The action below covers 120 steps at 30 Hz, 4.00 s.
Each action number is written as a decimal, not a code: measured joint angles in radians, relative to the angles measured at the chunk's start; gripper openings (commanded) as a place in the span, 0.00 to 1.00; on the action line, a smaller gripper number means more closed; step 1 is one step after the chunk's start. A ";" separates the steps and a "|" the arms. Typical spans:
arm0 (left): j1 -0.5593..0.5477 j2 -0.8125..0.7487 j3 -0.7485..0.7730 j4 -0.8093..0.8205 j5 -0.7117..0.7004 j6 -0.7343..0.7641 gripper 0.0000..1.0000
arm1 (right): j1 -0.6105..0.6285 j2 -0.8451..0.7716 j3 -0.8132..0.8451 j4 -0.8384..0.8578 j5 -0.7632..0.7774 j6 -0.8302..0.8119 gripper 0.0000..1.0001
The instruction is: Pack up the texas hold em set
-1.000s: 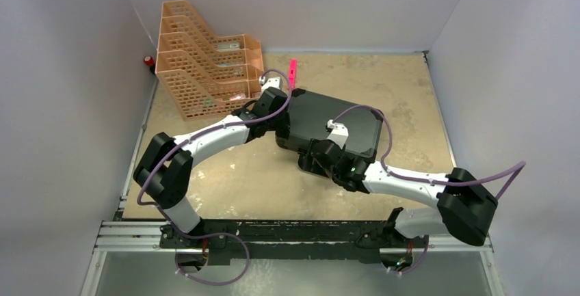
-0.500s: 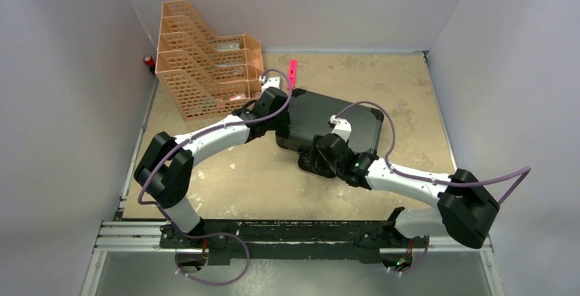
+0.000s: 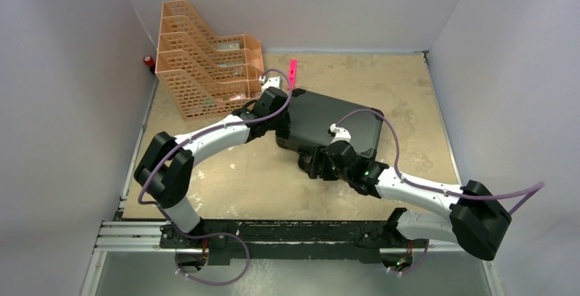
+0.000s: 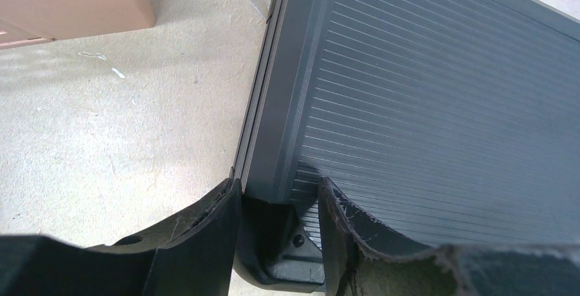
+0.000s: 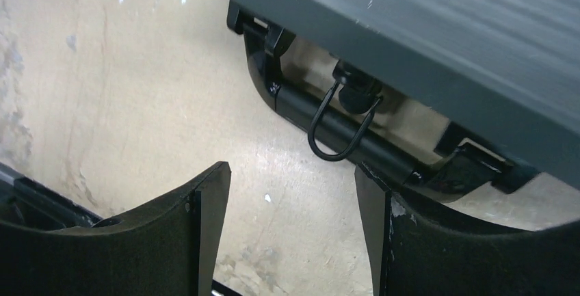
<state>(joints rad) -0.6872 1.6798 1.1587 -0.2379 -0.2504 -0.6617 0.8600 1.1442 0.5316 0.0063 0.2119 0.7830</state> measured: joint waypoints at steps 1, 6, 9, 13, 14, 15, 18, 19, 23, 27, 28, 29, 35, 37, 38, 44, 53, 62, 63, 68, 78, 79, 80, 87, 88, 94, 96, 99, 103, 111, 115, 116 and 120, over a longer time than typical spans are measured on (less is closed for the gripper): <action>0.000 0.000 0.000 0.000 0.000 0.000 0.41 | 0.004 0.011 -0.003 0.000 -0.011 0.001 0.69; 0.000 0.001 0.000 0.003 0.000 0.000 0.41 | 0.018 0.088 -0.003 0.029 -0.055 0.002 0.69; 0.000 0.001 0.000 0.004 0.000 0.000 0.41 | 0.022 0.128 -0.003 0.060 -0.070 0.002 0.68; 0.001 0.001 0.000 0.005 0.000 0.000 0.41 | 0.023 0.157 -0.003 0.100 -0.072 0.004 0.68; 0.001 0.001 0.000 0.005 0.000 0.000 0.41 | 0.024 0.161 -0.003 0.103 -0.072 0.005 0.68; 0.001 0.001 0.000 0.005 0.000 0.000 0.41 | 0.025 0.166 -0.003 0.105 -0.072 0.008 0.68; 0.002 0.001 0.000 0.005 0.000 0.000 0.41 | 0.030 0.182 -0.003 0.111 -0.066 0.020 0.68; 0.002 0.001 0.000 0.005 0.000 0.000 0.41 | 0.031 0.183 -0.003 0.111 -0.061 0.024 0.68; 0.002 0.001 0.000 0.005 0.000 0.000 0.41 | 0.036 0.170 -0.003 0.104 -0.038 0.036 0.67; 0.002 0.002 0.000 0.006 0.000 0.000 0.40 | 0.031 0.117 -0.003 0.105 0.020 0.039 0.67; 0.002 0.002 0.000 0.006 0.000 0.000 0.41 | 0.030 0.103 -0.003 0.105 0.034 0.042 0.67; 0.002 0.002 0.000 0.006 0.000 0.000 0.41 | 0.029 0.089 -0.003 0.105 0.044 0.048 0.67; 0.002 0.002 0.000 0.006 0.001 0.000 0.41 | 0.029 0.050 -0.003 0.109 0.090 0.089 0.67; 0.002 0.003 0.000 0.006 0.001 0.000 0.41 | 0.029 0.056 -0.003 0.106 0.112 0.098 0.67; 0.002 0.003 0.000 0.008 0.001 0.000 0.41 | 0.029 0.059 -0.003 0.105 0.120 0.101 0.67; 0.003 0.009 0.002 0.019 0.001 0.000 0.41 | 0.029 0.065 -0.003 0.106 0.177 0.120 0.67; 0.003 0.009 0.002 0.019 0.002 0.000 0.41 | 0.027 0.068 -0.002 0.131 0.225 0.145 0.66; 0.004 0.009 0.002 0.019 0.004 0.000 0.40 | 0.025 0.080 0.012 0.117 0.251 0.192 0.60; 0.004 0.009 0.002 0.019 0.004 0.000 0.40 | 0.025 0.080 0.016 0.111 0.252 0.193 0.60; 0.004 0.009 0.002 0.019 0.005 0.000 0.43 | 0.024 0.044 0.025 0.082 0.245 0.167 0.60; 0.006 -0.006 -0.027 0.041 0.024 -0.009 0.57 | 0.005 -0.094 0.092 -0.031 0.164 0.042 0.52; 0.006 -0.007 -0.030 0.046 0.032 -0.010 0.57 | 0.001 -0.091 0.094 -0.037 0.153 0.035 0.46; 0.007 -0.008 -0.034 0.051 0.039 -0.011 0.57 | -0.002 -0.088 0.095 -0.046 0.140 0.032 0.38; 0.009 -0.021 -0.068 0.087 0.067 -0.034 0.47 | -0.005 0.009 0.090 -0.054 0.086 0.027 0.15; 0.012 -0.023 -0.073 0.093 0.069 -0.036 0.46 | -0.005 0.028 0.087 -0.051 0.089 0.028 0.15; 0.018 -0.033 -0.097 0.110 0.076 -0.053 0.44 | -0.005 0.110 0.080 -0.047 0.144 0.055 0.12; 0.018 -0.034 -0.098 0.111 0.076 -0.054 0.43 | -0.005 0.125 0.080 -0.046 0.174 0.074 0.12; 0.019 -0.035 -0.099 0.114 0.076 -0.055 0.43 | -0.005 0.147 0.080 -0.045 0.206 0.097 0.10; 0.019 -0.035 -0.098 0.114 0.076 -0.054 0.43 | -0.005 0.191 0.080 -0.041 0.232 0.118 0.09; 0.019 -0.035 -0.098 0.114 0.075 -0.054 0.43 | 0.000 0.230 0.080 -0.031 0.246 0.137 0.04; 0.019 -0.035 -0.098 0.114 0.075 -0.053 0.43 | 0.009 0.245 0.081 -0.031 0.270 0.144 0.01; 0.019 -0.035 -0.098 0.114 0.075 -0.053 0.42 | 0.013 0.251 0.083 -0.031 0.278 0.145 0.00; 0.019 -0.035 -0.097 0.114 0.075 -0.053 0.42 | 0.030 0.271 0.088 -0.031 0.314 0.157 0.00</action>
<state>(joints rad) -0.6678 1.6451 1.0615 -0.1242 -0.1757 -0.7147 0.8902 1.4155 0.6197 -0.0246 0.5262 0.9401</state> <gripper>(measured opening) 0.425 0.005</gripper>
